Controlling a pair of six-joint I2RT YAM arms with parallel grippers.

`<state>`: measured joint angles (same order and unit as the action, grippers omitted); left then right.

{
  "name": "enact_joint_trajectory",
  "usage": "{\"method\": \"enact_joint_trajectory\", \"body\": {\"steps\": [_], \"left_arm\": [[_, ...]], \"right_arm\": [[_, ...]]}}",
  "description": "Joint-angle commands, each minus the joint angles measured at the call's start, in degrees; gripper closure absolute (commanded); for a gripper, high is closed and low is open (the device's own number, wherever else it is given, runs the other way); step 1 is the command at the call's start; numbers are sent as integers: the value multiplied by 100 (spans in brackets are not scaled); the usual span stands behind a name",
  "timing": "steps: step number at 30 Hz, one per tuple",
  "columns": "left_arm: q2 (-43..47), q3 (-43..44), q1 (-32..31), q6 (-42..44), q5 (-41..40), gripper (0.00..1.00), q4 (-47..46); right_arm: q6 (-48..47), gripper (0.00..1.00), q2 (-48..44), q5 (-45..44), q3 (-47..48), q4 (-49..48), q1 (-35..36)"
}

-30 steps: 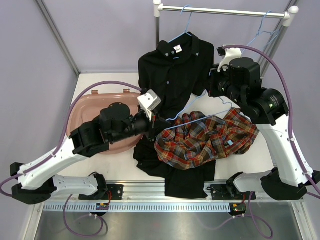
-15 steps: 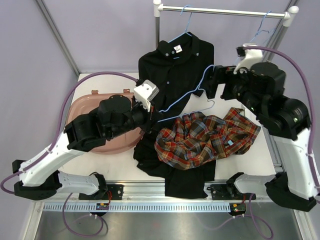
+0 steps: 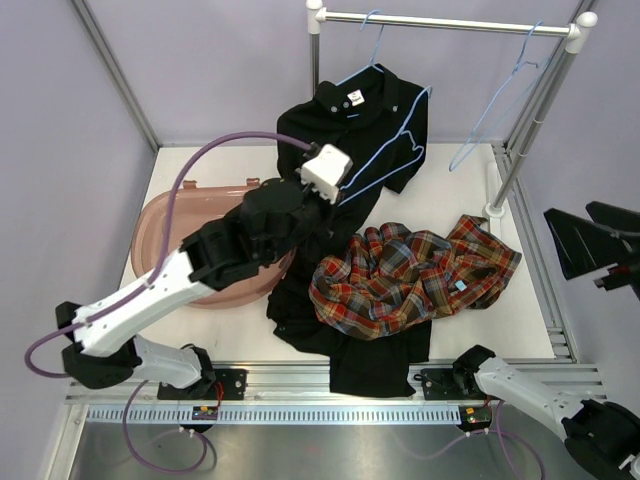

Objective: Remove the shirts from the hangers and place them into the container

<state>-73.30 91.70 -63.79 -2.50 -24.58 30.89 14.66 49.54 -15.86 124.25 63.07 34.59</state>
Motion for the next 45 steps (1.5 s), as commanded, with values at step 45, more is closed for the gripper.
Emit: {"method": "enact_joint_trajectory", "body": {"steps": [45], "left_arm": [[-3551, 3776, 1035, 268, 1008, 100, -1367]], "right_arm": [[2, 1, -928, -216, -1227, 241, 48]]}}
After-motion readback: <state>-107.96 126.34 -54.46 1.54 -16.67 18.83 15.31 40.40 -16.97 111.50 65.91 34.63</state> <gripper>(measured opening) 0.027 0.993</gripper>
